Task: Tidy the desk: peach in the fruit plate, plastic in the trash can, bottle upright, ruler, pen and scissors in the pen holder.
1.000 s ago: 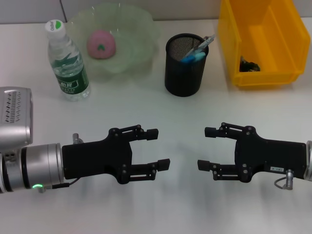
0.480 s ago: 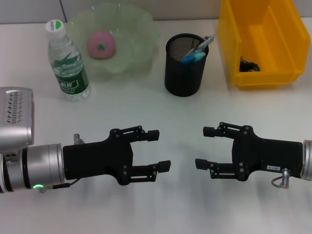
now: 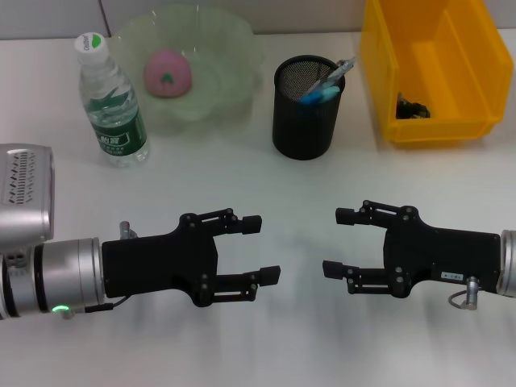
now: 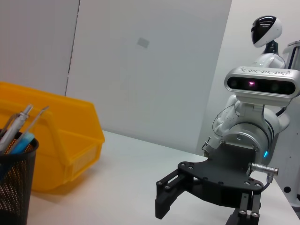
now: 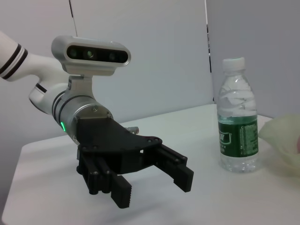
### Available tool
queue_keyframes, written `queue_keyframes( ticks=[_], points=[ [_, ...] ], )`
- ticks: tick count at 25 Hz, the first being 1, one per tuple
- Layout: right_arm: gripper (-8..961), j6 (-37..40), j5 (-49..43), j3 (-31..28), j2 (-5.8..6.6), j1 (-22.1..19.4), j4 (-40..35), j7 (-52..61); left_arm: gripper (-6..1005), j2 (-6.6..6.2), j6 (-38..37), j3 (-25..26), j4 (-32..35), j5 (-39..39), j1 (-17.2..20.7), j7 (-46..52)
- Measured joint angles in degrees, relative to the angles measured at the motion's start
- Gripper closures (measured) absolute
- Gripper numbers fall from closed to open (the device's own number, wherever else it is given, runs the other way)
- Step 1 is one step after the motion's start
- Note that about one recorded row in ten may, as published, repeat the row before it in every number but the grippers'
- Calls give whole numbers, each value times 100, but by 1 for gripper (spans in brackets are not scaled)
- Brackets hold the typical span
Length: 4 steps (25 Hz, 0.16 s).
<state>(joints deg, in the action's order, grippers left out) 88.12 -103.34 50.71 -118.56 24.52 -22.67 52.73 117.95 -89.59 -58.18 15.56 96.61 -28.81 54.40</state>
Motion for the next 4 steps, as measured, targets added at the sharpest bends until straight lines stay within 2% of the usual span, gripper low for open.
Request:
queue_keyframes(
  ticks=[4],
  points=[
    [144, -7, 0, 0, 0, 3, 0, 5, 221, 0, -9, 0, 0, -1, -3, 0]
  ],
)
